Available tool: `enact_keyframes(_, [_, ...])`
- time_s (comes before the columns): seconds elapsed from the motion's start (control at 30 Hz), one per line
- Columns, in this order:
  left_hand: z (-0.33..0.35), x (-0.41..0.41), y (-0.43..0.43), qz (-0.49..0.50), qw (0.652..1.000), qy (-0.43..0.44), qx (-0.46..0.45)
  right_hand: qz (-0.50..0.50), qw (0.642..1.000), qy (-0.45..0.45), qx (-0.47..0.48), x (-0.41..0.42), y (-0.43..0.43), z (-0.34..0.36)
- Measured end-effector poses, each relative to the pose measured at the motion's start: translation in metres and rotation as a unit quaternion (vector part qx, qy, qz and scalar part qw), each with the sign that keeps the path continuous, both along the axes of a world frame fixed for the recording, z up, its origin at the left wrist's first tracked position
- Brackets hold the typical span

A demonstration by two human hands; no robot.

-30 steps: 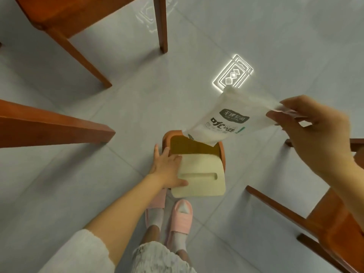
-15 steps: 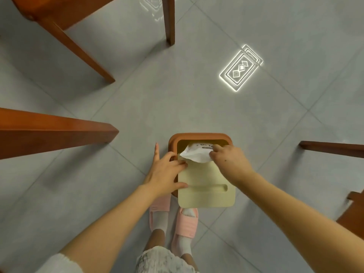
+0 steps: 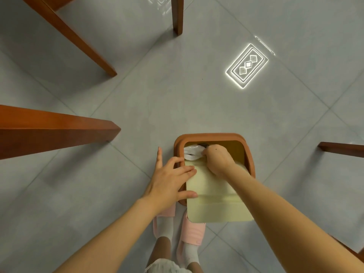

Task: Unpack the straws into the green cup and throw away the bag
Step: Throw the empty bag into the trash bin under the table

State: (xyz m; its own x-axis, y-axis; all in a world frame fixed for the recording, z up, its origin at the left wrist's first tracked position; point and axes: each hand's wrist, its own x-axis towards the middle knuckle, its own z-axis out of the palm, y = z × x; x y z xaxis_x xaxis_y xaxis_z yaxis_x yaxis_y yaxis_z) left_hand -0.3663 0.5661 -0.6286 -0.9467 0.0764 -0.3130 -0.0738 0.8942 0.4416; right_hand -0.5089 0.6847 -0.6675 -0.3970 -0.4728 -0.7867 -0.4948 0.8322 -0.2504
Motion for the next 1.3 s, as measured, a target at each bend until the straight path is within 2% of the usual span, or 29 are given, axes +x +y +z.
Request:
enact_keyframes(0.13, [-0.002,0.004,0.002,-0.002,1.0,0.019,-0.015,-0.012,0.994,-0.101,0.029,-0.009,0.008,-0.001])
enact_keyframes(0.23, [-0.004,0.004,0.002,-0.006,0.999,0.037,-0.039,-0.032,0.977,-0.161,0.133,-0.009,-0.003,-0.002])
enact_keyframes(0.37, [-0.004,0.009,0.007,-0.031,0.996,0.038,-0.081,-0.097,0.945,-0.211,0.23,0.002,-0.024,-0.005])
enact_keyframes(0.43, [-0.004,0.015,0.013,-0.045,0.992,0.032,-0.109,-0.112,0.948,-0.172,0.244,0.009,-0.029,-0.002])
enact_keyframes(0.5, [-0.003,0.019,0.022,-0.05,0.989,0.013,-0.135,-0.078,0.981,0.014,0.177,0.017,-0.028,0.001])
enact_keyframes(0.57, [-0.002,0.022,0.032,-0.053,0.986,-0.022,-0.157,-0.096,0.98,0.144,0.096,0.024,-0.023,0.01])
enact_keyframes(0.67, [-0.002,0.025,0.043,-0.067,0.982,-0.031,-0.174,-0.14,0.978,0.133,0.081,0.031,-0.009,0.011])
enact_keyframes(0.77, [-0.003,0.038,0.05,-0.086,0.981,-0.012,-0.175,-0.116,0.985,0.092,0.085,0.043,0.009,0.02])
enact_keyframes(0.87, [-0.007,0.049,0.056,-0.106,0.978,0.006,-0.178,-0.091,0.992,0.086,0.027,0.056,0.034,0.039])
enact_keyframes(0.97, [-0.006,0.058,0.063,-0.118,0.977,0.011,-0.175,-0.125,0.989,0.073,-0.009,0.06,0.054,0.052])
enact_keyframes(1.13, [-0.005,0.07,0.069,-0.124,0.976,0.011,-0.178,-0.182,0.968,0.148,-0.09,0.075,0.07,0.072])
enact_keyframes(1.3, [-0.001,0.044,0.069,-0.076,0.981,-0.021,-0.177,-0.175,0.965,0.155,-0.121,0.074,0.075,0.081])
